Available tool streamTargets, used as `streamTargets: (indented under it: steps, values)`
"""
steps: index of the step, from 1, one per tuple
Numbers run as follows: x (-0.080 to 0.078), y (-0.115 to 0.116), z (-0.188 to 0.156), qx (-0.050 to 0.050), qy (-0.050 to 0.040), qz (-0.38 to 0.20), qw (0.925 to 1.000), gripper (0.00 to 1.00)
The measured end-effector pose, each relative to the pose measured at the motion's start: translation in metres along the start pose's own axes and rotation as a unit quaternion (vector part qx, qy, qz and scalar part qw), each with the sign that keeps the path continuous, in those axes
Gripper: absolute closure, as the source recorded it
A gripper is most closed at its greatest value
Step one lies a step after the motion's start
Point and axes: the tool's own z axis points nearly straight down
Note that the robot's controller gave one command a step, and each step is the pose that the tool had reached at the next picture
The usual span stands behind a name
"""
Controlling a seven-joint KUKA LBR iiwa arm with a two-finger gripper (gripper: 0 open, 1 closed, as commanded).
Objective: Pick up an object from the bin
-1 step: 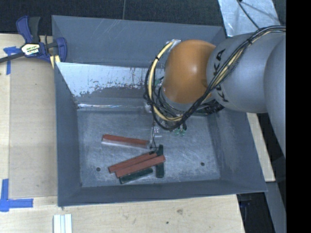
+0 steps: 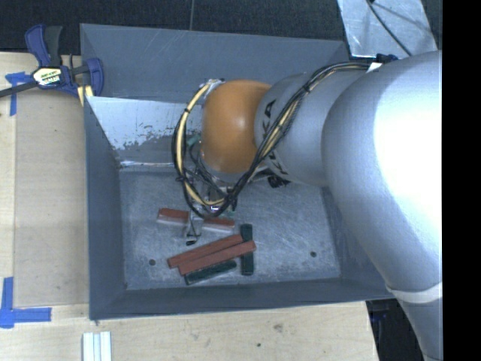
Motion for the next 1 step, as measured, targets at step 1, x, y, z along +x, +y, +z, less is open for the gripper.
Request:
streamTargets:
  steps: [1]
  values:
    - [-0.0023, -0.0037, -0.0047, 0.0, -0.003, 0.003, 1.0, 1.0]
